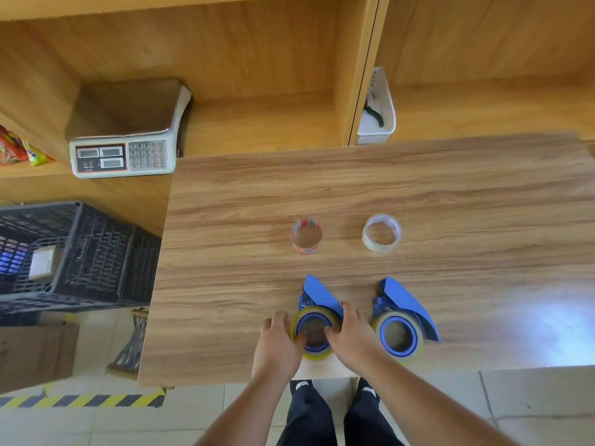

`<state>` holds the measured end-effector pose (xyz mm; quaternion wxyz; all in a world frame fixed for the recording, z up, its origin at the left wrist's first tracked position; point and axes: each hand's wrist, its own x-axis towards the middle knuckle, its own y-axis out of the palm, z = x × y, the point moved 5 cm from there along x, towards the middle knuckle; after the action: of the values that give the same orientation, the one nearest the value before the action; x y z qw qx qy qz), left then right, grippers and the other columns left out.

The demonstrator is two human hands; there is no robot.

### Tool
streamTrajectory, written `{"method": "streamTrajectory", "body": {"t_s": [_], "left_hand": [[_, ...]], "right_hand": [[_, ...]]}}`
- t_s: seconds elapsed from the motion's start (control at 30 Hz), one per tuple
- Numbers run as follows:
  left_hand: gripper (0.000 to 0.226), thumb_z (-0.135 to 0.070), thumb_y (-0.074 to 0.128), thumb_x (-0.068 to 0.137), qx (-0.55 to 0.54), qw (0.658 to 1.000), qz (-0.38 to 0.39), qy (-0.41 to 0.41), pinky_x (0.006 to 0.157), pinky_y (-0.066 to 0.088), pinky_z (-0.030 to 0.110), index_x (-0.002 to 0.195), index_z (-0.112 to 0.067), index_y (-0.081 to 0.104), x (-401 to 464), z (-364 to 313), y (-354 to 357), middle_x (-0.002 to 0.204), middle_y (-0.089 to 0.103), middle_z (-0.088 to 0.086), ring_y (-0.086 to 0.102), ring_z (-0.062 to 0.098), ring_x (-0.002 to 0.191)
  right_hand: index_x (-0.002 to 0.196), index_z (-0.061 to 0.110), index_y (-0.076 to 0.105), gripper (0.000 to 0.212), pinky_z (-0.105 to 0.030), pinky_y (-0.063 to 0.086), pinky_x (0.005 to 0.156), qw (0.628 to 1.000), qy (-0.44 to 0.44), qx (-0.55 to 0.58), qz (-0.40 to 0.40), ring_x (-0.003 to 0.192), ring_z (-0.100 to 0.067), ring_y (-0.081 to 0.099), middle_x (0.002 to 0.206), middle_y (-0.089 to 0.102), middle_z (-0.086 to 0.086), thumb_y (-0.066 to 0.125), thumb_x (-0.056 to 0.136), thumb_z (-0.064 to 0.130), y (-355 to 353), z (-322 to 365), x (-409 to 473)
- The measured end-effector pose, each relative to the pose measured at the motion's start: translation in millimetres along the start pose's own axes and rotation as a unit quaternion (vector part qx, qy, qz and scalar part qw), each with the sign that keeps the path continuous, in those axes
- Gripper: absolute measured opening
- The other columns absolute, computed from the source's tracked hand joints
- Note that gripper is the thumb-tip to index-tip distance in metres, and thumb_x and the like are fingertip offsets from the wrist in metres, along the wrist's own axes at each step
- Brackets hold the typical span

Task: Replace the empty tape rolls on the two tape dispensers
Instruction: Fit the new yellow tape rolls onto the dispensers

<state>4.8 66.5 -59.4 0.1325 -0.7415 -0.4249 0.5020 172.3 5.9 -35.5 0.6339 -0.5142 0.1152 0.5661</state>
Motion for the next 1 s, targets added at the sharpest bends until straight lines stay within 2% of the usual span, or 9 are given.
{"method": "streamTrajectory", "body": {"t_s": [0.07, 0.13, 0.3, 0.43, 0.57, 0.7, 0.77, 0.83, 1.0], "left_hand": [[0.058, -0.046, 0.067, 0.09, -0.005, 1.0, 0.012, 0.009, 0.081, 0.049, 0.031, 0.142, -0.025, 0.05, 3.6, -2.6, 2.5, 0.133, 0.056, -0.003, 0.063, 0.021, 0.111], [0.049, -0.044, 0.068, 0.089, -0.004, 1.0, 0.02, 0.015, 0.074, 0.048, 0.029, 0.133, -0.025, 0.057, 6.0, -5.4, 4.0, 0.122, 0.059, -0.004, 0.064, 0.018, 0.098], [0.032, -0.035, 0.068, 0.085, -0.014, 0.999, 0.035, -0.004, 0.055, 0.042, 0.025, 0.115, -0.026, 0.062, 8.2, -7.8, 1.5, 0.111, 0.061, -0.005, 0.064, 0.015, 0.083], [0.028, -0.031, 0.066, 0.084, -0.016, 0.999, 0.035, -0.002, 0.051, 0.039, 0.024, 0.111, -0.025, 0.064, 4.6, -12.5, -4.9, 0.108, 0.061, -0.004, 0.062, 0.012, 0.077], [0.022, -0.028, 0.064, 0.083, -0.017, 0.999, 0.027, 0.011, 0.053, 0.043, 0.026, 0.105, -0.03, 0.063, -6.1, -18.2, -14.0, 0.103, 0.061, -0.007, 0.065, 0.014, 0.075], [0.02, -0.031, 0.064, 0.081, -0.008, 0.999, 0.012, 0.033, 0.052, 0.043, 0.026, 0.101, -0.032, 0.062, -19.4, -34.7, -26.2, 0.095, 0.058, -0.01, 0.064, 0.013, 0.071], [0.025, -0.034, 0.065, 0.08, -0.006, 0.999, 0.002, 0.045, 0.053, 0.043, 0.025, 0.104, -0.032, 0.063, -25.7, -46.8, -33.3, 0.098, 0.059, -0.01, 0.063, 0.012, 0.073], [0.032, -0.036, 0.065, 0.079, -0.017, 0.998, -0.007, 0.056, 0.057, 0.043, 0.026, 0.11, -0.032, 0.062, -32.1, -59.6, -40.8, 0.104, 0.06, -0.011, 0.064, 0.013, 0.076], [0.035, -0.049, 0.066, 0.088, -0.064, 0.992, -0.034, 0.099, 0.067, 0.044, 0.022, 0.119, -0.034, 0.063, -54.2, -92.4, -61.8, 0.106, 0.068, -0.014, 0.066, 0.003, 0.081]], "right_hand": [[0.158, 0.02, 0.021, 0.073, -0.036, 0.05, 0.088, 1.0, 0.011, 0.009, -0.004, 0.123, -0.029, 0.057, 0.151, 0.043, -0.009, 0.055, 0.097, 0.039, 2.4, -1.9, 1.4], [0.157, 0.019, 0.026, 0.071, -0.033, 0.048, 0.085, 1.0, 0.019, 0.016, -0.01, 0.121, -0.028, 0.058, 0.148, 0.047, -0.008, 0.057, 0.096, 0.038, 3.0, -1.9, 1.6], [0.152, 0.019, 0.031, 0.067, -0.033, 0.049, 0.069, 0.999, 0.029, 0.031, -0.005, 0.097, -0.023, 0.064, 0.132, 0.055, -0.005, 0.06, 0.094, 0.036, 6.3, 0.9, 2.5], [0.152, 0.02, 0.031, 0.071, -0.033, 0.053, 0.075, 0.999, 0.035, 0.037, -0.006, 0.094, -0.019, 0.06, 0.133, 0.054, -0.004, 0.063, 0.09, 0.035, 9.1, 4.5, 1.3], [0.149, 0.018, 0.038, 0.07, -0.026, 0.048, 0.059, 0.996, 0.04, 0.076, 0.003, 0.09, -0.018, 0.062, 0.126, 0.051, -0.003, 0.063, 0.085, 0.028, 3.4, 9.2, -1.5], [0.131, 0.024, 0.054, 0.059, -0.03, 0.053, 0.064, 0.994, 0.044, 0.097, 0.002, 0.088, -0.016, 0.065, 0.118, 0.057, 0.0, 0.067, 0.074, 0.031, -10.5, 11.3, -4.3], [0.121, 0.024, 0.051, 0.051, -0.033, 0.054, 0.066, 0.993, 0.048, 0.111, -0.001, 0.084, -0.018, 0.068, 0.105, 0.065, 0.001, 0.07, 0.074, 0.028, -20.5, 14.8, -8.1], [0.118, 0.026, 0.045, 0.046, -0.032, 0.05, 0.061, 0.99, 0.044, 0.132, -0.008, 0.078, -0.019, 0.069, 0.092, 0.069, 0.0, 0.069, 0.079, 0.023, -33.8, 20.1, -13.9], [0.117, 0.026, 0.048, 0.038, -0.031, 0.045, 0.057, 0.979, -0.001, 0.198, -0.042, 0.063, -0.02, 0.062, 0.085, 0.073, -0.007, 0.061, 0.084, 0.012, -73.2, 28.8, -32.1]]}}
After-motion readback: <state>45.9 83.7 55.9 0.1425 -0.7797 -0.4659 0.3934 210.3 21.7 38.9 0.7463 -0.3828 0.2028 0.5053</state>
